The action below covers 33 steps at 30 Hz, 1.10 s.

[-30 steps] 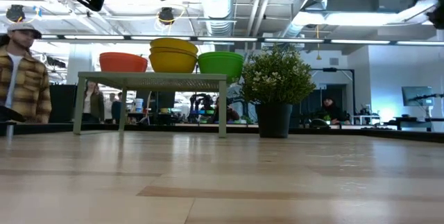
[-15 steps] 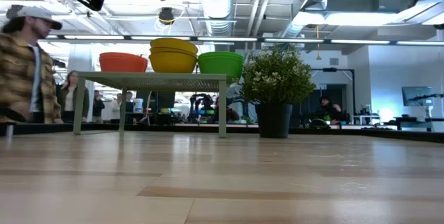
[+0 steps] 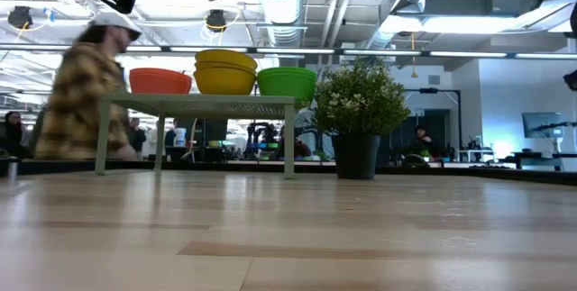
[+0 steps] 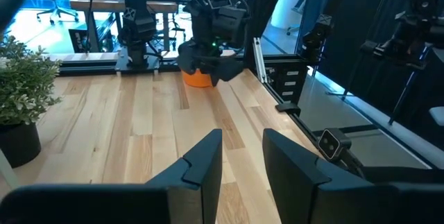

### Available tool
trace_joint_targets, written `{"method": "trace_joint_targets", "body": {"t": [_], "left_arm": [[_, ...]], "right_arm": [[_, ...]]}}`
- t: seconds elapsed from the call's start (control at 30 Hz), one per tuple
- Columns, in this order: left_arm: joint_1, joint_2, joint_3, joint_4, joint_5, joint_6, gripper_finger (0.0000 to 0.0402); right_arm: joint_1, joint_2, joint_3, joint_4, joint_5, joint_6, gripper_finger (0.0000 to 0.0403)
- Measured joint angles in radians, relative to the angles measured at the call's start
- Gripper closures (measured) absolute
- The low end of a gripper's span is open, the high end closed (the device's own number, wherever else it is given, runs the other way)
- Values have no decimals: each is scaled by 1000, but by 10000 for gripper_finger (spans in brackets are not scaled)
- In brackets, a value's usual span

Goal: Pick & Place Mini bowls
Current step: Stack the orange bowl on top of the stacked orange bowl on the shelf

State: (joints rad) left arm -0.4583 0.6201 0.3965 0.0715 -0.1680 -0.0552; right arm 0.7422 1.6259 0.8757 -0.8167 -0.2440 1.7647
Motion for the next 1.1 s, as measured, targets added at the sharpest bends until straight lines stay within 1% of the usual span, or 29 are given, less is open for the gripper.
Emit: {"method": "trace_joint_targets", "body": {"t": [0.07, 0.13, 0.33, 0.37, 0.47, 0.57, 0.63, 0.77, 0.9, 1.0, 1.1], "left_arm": [[0, 0, 0, 0, 0, -1, 295], [0, 0, 0, 0, 0, -1, 295], [0, 0, 0, 3, 0, -2, 295], [0, 0, 0, 3, 0, -2, 295], [0, 0, 0, 5, 0, -2, 295], [0, 0, 0, 5, 0, 10, 295], [0, 0, 0, 5, 1, 44, 295], [0, 7, 0, 18, 12, 104, 295], [0, 28, 0, 58, 67, 111, 295], [0, 60, 1, 87, 101, 111, 295], [0, 104, 1, 109, 113, 110, 295]], "right_arm": [[0, 4, 0, 30, -8, -55, 283], [-10, 4, 5, 47, -11, -90, 301], [-40, 1, 8, 38, -19, -165, 388], [-47, 0, 8, 42, -19, -182, 394], [-80, 0, 19, 67, -16, -230, 387], [-124, 1, 66, 72, 25, -333, 393], [-155, 1, 114, 73, 75, -425, 398], [-215, 1, 233, 103, 223, -651, 396], [-264, 1, 329, 222, 344, -983, 400], [-305, 16, 371, 327, 354, -1199, 400], [-345, 27, 383, 402, 314, -1351, 401]]}}
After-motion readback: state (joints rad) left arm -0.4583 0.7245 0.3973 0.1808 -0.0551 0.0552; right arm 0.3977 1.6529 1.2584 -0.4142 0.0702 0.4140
